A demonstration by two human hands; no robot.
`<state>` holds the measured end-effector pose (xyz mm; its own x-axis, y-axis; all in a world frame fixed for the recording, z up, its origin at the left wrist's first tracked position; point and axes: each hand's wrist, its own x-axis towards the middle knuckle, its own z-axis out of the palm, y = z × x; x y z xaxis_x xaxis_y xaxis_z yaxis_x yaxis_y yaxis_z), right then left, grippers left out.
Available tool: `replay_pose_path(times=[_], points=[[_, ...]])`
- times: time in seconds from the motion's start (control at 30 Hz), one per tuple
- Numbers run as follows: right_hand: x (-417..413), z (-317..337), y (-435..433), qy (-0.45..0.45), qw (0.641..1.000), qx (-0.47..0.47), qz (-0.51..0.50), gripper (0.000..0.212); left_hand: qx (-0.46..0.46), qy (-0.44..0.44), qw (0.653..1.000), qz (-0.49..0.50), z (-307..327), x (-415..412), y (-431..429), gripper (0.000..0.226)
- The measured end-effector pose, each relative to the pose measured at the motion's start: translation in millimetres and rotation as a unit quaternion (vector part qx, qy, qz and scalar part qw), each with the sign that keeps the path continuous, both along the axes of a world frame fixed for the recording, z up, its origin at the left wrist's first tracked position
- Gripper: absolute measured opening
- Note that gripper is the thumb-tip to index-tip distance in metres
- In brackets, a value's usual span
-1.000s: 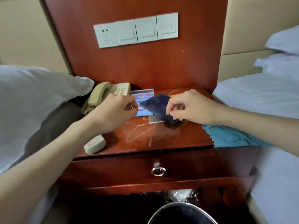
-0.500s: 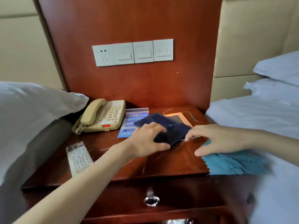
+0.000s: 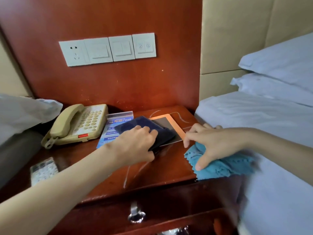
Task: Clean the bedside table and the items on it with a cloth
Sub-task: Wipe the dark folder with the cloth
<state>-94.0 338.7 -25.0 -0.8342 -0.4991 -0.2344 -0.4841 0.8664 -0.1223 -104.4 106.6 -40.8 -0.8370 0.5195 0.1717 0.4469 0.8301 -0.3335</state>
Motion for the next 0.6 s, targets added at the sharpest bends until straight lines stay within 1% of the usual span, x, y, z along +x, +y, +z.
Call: replay_pose_path(times=[0.07,0.13,0.2,0.3,0.37,0.43,0.5,0.53,0.6], points=[[5.7,-3.2,-1.5,0.016,0.999,0.01,-0.03,0.037,-0.017,0.029,0.999,0.023,-1.6,4.1,-2.0,0.04],[9.9,-7.4,-3.5,0.03,0.998,-0.006,-0.047,0.029,-0.029,0.061,0.997,0.04,-6.4,6.2,-3.5,0.042],[11.5,-13.8,-6.0,0.058,0.996,-0.032,-0.057,0.021,-0.027,0.107,0.993,0.032,-9.2,6.8,-3.7,0.044],[7.3,-21.4,-8.8,0.127,0.987,-0.072,-0.067,0.012,-0.039,0.167,0.985,-0.008,-9.4,6.7,-4.1,0.048],[1.4,-18.3,-9.8,0.159,0.978,-0.103,-0.082,0.011,-0.06,0.198,0.978,-0.034,-10.7,4.3,-5.5,0.05],[-5.1,-7.1,-10.6,0.184,0.967,-0.146,-0.097,0.012,-0.1,0.209,0.97,-0.067,-10.9,3.2,-8.1,0.044],[-12.8,10.1,-10.4,0.217,0.952,-0.187,-0.11,0.011,-0.144,0.244,0.953,-0.11,-7.2,3.0,-13.3,0.031],[-16.8,19.2,-10.1,0.235,0.942,-0.208,-0.116,0.012,-0.153,0.258,0.946,-0.126,-4.2,2.9,-15.5,0.028],[-24.9,34.1,-10.9,0.27,0.918,-0.261,-0.131,0.017,-0.148,0.278,0.936,-0.156,2.1,3.3,-18.4,0.052]])
